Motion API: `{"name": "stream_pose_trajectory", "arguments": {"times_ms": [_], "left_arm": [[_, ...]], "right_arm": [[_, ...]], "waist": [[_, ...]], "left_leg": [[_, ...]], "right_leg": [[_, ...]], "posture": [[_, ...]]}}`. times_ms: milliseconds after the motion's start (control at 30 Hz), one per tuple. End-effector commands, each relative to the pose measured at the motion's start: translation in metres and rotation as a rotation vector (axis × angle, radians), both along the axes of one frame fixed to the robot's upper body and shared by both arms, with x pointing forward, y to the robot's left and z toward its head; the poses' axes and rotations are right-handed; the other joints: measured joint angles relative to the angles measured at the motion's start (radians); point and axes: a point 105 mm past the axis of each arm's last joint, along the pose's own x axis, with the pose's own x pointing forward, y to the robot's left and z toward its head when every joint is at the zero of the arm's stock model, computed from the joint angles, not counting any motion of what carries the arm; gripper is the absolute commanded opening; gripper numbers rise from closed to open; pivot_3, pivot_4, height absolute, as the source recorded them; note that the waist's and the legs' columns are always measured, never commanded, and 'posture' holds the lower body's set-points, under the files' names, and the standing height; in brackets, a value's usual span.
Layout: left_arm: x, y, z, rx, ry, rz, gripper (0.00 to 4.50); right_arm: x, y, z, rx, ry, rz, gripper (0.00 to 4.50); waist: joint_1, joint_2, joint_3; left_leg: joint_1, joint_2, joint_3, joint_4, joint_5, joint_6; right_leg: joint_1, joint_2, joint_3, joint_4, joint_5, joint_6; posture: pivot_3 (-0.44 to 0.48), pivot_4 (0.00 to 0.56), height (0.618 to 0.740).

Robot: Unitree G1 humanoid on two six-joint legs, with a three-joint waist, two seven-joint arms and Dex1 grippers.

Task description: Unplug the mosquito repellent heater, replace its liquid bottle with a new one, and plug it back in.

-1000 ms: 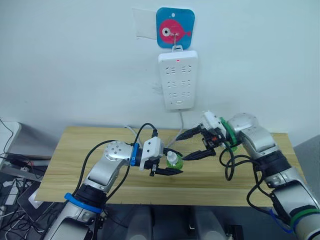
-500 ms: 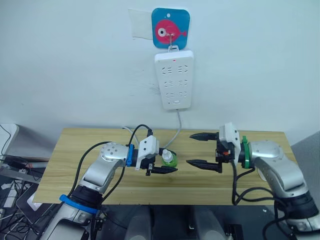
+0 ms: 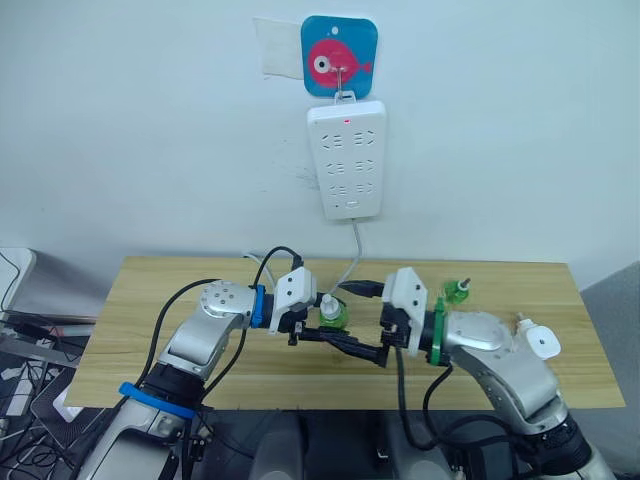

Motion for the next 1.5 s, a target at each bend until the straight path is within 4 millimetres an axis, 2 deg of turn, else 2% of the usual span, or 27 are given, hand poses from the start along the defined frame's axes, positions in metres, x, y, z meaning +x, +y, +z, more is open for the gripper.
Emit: {"name": "stream_pose_trajectory", "arguments": {"times_ms": [33, 167, 300, 433, 500, 833, 1000, 1167, 1267, 1500], "left_arm": [[-0.002, -0.005, 0.006, 0.0, -0.035, -0.042, 2.25], [-0.004, -0.006, 0.006, 0.001, -0.036, -0.049, 2.25], [-0.006, -0.005, 0.006, 0.002, -0.035, -0.055, 2.25], [-0.008, -0.005, 0.006, 0.003, -0.034, -0.058, 2.25], [-0.008, -0.005, 0.006, 0.002, -0.033, -0.061, 2.25], [-0.005, -0.007, 0.007, -0.003, -0.038, -0.059, 2.25], [-0.007, -0.002, 0.006, 0.001, -0.034, -0.046, 2.25], [-0.009, 0.002, 0.004, 0.005, -0.032, -0.038, 2.25], [-0.009, 0.002, 0.004, 0.006, -0.032, -0.036, 2.25], [-0.005, 0.0, 0.006, 0.004, -0.039, -0.037, 2.25]], "right_arm": [[0.0, 0.014, 0.005, 0.011, -0.044, -0.025, 4.47], [-0.001, 0.018, -0.001, 0.008, -0.045, -0.055, 4.47], [0.005, 0.007, -0.009, -0.002, -0.04, -0.121, 4.47], [0.036, -0.033, -0.014, -0.011, -0.038, -0.214, 4.47], [0.043, -0.04, -0.013, -0.002, -0.046, -0.232, 4.47], [0.045, -0.041, -0.014, 0.017, -0.052, -0.196, 4.47], [0.051, -0.079, -0.006, 0.019, -0.032, -0.258, 4.47], [0.046, -0.108, -0.001, -0.016, -0.002, -0.235, 4.47], [0.036, -0.102, -0.002, -0.028, 0.02, -0.151, 4.47], [0.014, -0.051, -0.002, 0.007, 0.031, 0.013, 4.47]], "waist": [[-0.001, 0.0, 0.0], [0.0, 0.0, 0.0], [0.0, 0.0, 0.0], [0.0, 0.0, 0.0], [-0.002, 0.0, 0.0], [-0.007, 0.0, 0.0], [-0.004, 0.0, 0.0], [-0.003, 0.001, 0.0], [-0.005, 0.001, 0.0], [-0.009, 0.001, 0.0]], "left_leg": [[0.0, 0.0, 0.0, 0.0, 0.0, 0.0], [0.0, 0.0, 0.0, 0.0, 0.0, 0.0], [0.0, 0.0, 0.0, 0.0, 0.0, 0.0], [0.0, 0.0, 0.001, 0.0, 0.0, 0.0], [0.0, 0.0, 0.001, 0.0, 0.0, 0.0], [0.0, 0.001, 0.001, 0.0, 0.0, 0.0], [0.0, 0.001, 0.001, 0.0, 0.0, 0.0], [0.0, 0.0, 0.001, 0.0, 0.0, 0.0], [0.0, 0.002, 0.001, 0.0, 0.0, 0.0], [0.001, 0.002, 0.001, 0.0, 0.0, 0.0]], "right_leg": [[0.0, 0.0, 0.0, 0.0, 0.0, 0.0], [0.0, 0.0, 0.0, 0.0, 0.0, 0.0], [0.0, 0.0, 0.0, 0.0, 0.0, 0.0], [0.0, 0.0, 0.0, 0.0, 0.0, 0.0], [0.0, 0.0, 0.001, 0.0, 0.0, 0.0], [0.0, 0.002, 0.001, 0.0, 0.0, 0.0], [0.0, 0.001, 0.001, 0.0, 0.0, 0.0], [0.0, 0.0, 0.001, 0.001, 0.0, 0.0], [0.0, 0.002, 0.001, 0.001, 0.0, 0.0], [0.0, 0.003, 0.001, 0.002, 0.0, 0.0]], "posture": [[-0.097, 0.231, 0.74], [-0.091, 0.223, 0.74], [-0.088, 0.218, 0.74], [-0.096, 0.215, 0.74], [-0.099, 0.213, 0.74], [-0.101, 0.215, 0.74], [-0.087, 0.221, 0.74], [-0.089, 0.224, 0.74], [-0.092, 0.223, 0.74], [-0.093, 0.225, 0.74]]}}
